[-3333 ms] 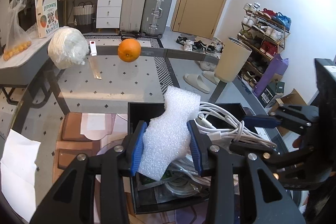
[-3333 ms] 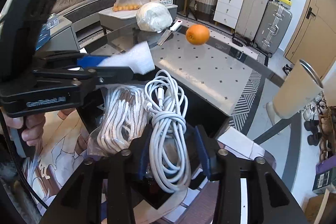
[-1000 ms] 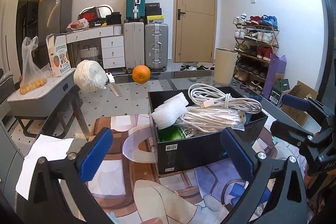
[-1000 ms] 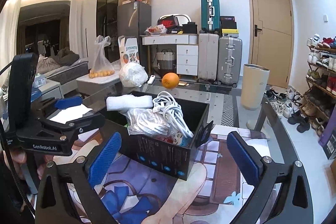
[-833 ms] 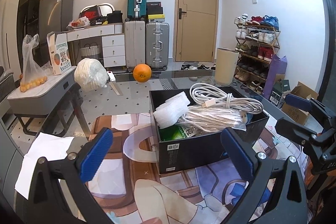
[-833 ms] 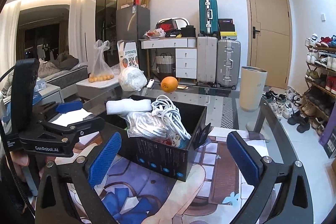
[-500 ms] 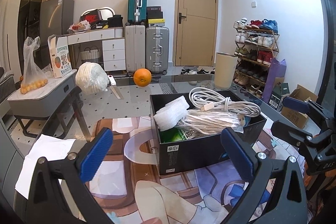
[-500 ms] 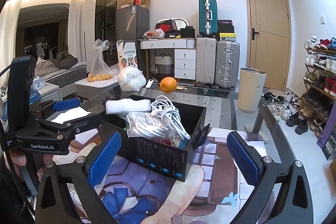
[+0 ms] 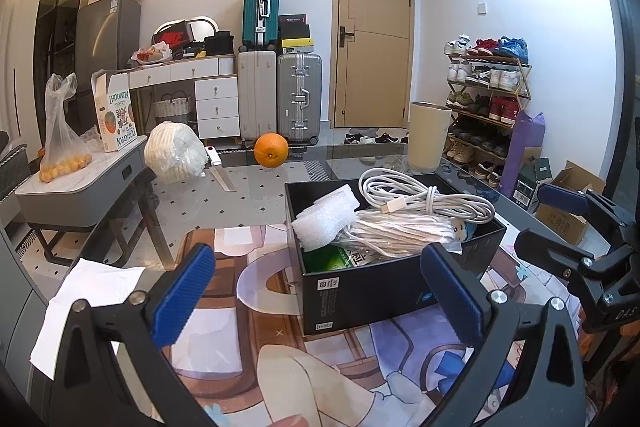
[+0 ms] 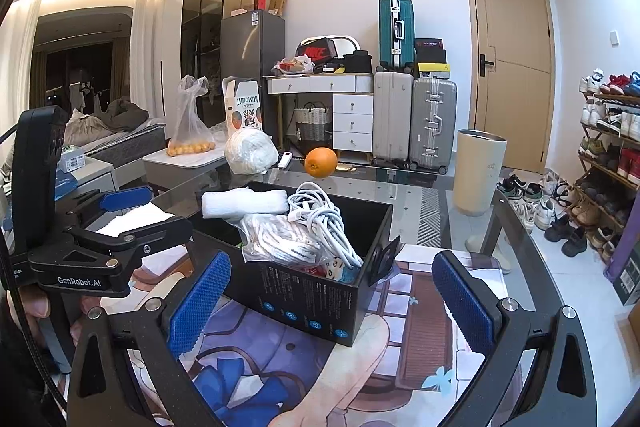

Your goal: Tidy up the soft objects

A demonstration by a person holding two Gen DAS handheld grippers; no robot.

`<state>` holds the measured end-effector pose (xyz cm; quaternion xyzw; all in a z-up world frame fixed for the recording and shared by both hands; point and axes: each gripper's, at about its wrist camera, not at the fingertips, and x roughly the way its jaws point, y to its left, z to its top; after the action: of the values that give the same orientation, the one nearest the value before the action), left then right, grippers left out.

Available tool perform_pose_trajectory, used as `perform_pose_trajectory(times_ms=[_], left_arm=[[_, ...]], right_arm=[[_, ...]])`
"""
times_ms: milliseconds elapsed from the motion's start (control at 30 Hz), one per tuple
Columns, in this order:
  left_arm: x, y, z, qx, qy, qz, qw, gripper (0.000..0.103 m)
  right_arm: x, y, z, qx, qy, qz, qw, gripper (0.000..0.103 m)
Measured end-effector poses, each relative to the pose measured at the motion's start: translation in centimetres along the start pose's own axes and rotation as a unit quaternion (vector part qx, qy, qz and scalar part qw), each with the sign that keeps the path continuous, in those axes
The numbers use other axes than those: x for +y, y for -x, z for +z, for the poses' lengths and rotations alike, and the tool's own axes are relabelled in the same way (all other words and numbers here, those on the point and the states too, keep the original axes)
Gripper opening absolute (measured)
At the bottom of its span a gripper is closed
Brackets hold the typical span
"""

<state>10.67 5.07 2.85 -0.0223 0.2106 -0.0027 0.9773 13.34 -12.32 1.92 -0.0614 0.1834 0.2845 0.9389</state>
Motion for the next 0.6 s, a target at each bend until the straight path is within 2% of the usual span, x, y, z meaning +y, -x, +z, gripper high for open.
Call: perform_pose_trajectory(times_ms=[600], left_arm=[[-0.31, 0.29, 0.25, -0.007, 0.000, 0.001, 1.0000, 0.103]], right_arm=[[0.00, 0.00, -0.02, 0.001, 0.001, 0.000, 1.000, 0.103]])
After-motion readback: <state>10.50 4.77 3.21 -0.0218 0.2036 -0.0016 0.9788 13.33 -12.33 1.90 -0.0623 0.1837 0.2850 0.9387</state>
